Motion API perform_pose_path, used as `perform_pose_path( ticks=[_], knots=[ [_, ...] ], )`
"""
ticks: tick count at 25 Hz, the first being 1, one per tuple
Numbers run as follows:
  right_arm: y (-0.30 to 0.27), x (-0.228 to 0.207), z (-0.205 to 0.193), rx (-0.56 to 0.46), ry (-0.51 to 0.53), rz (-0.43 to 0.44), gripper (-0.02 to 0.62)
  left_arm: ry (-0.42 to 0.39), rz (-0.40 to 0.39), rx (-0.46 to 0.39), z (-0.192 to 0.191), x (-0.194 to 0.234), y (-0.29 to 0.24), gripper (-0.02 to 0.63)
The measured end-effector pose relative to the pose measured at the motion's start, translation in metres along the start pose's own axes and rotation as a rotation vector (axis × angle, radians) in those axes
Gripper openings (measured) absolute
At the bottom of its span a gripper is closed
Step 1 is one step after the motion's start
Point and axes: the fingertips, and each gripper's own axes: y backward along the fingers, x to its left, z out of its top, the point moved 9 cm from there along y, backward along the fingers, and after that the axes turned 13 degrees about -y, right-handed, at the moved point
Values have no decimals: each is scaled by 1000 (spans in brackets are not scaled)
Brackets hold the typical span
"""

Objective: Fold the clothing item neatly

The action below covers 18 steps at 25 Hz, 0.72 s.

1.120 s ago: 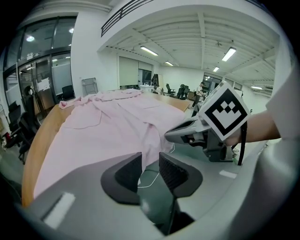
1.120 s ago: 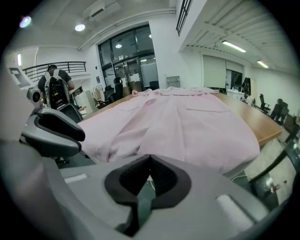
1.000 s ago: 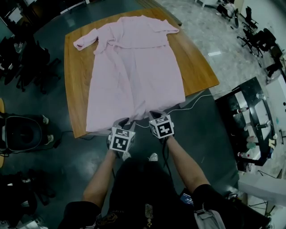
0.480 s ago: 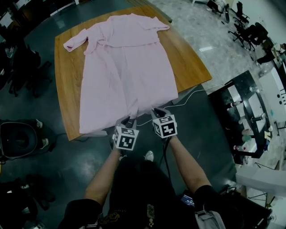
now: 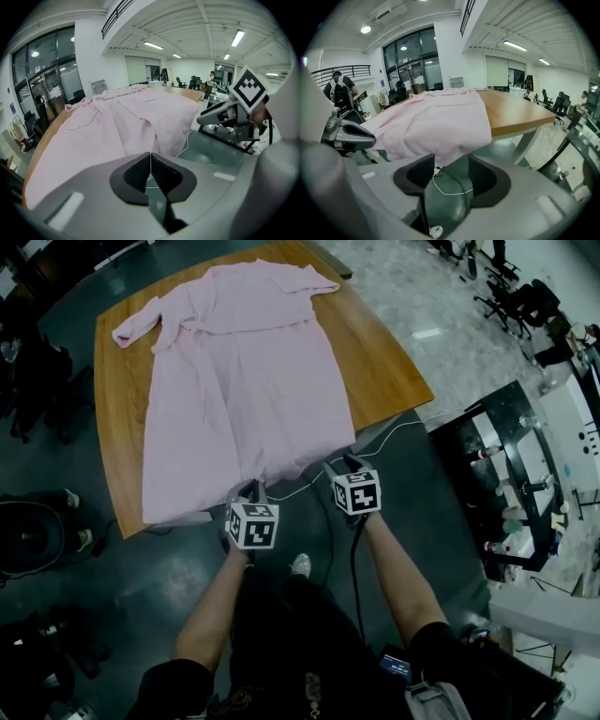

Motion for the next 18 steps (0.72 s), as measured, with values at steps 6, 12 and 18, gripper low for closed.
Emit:
perform_pose_path(
  ticks=[6, 12, 18],
  knots=[
    [-20, -21, 15, -14, -35, 67, 230, -6, -14, 46, -5, -14, -3, 14],
    [-6, -19, 23, -24, 29, 94, 38, -17, -35, 84, -7, -21, 1, 14],
    [18, -27, 5, 31, 22, 69, 40, -44, -84, 115, -15, -28, 5, 14]
  ],
)
